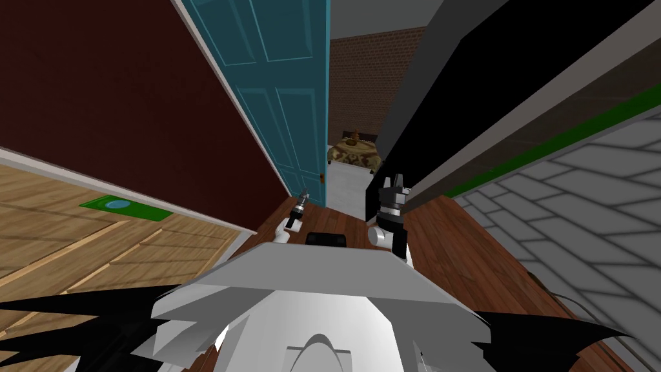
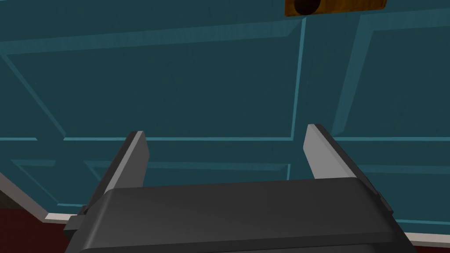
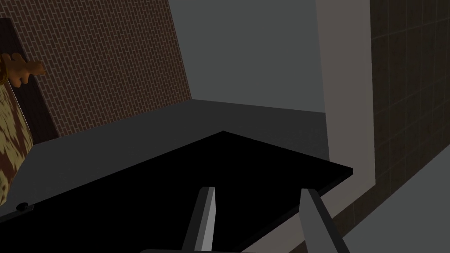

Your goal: Push the door open

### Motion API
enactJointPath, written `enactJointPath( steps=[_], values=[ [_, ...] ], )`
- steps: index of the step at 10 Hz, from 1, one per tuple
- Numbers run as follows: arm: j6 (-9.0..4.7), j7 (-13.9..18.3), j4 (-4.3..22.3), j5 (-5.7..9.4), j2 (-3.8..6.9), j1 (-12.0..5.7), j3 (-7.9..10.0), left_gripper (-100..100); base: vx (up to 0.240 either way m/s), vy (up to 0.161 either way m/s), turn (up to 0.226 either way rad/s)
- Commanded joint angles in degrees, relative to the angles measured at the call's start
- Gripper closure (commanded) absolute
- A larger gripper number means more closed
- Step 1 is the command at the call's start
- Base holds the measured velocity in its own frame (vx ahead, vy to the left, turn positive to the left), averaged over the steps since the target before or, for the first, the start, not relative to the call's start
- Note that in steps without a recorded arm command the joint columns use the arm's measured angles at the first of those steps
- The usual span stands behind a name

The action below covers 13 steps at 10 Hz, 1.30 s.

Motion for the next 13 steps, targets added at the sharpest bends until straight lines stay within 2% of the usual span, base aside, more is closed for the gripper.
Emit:
enactJointPath(
  steps=[1,5,6,7,8,10,13],
  values=[
    [-0.51,0.1,1.9,-0.22,-0.21,-0.53,-0.23,-100,0.102,0.021,-0.007],
    [-1.60,0.5,6.5,-0.67,-0.65,-2.25,-0.65,-100,0.090,0.024,-0.006],
    [-2.12,0.7,8.7,-0.89,-0.88,-3.07,-0.85,-100,0.121,0.015,-0.008],
    [-2.12,0.7,8.7,-0.89,-0.88,-3.07,-0.85,-100,0.101,0.013,-0.006],
    [-2.59,0.9,10.7,-1.08,-1.14,-3.81,-1.03,-100,0.118,0.017,-0.006],
    [-3.06,1.0,12.7,-1.27,-1.40,-4.55,-1.21,-100,0.107,0.025,-0.007],
    [-4.26,1.4,17.7,-1.77,-2.22,-6.45,-1.67,-100,0.132,0.037,-0.008]
  ],
)
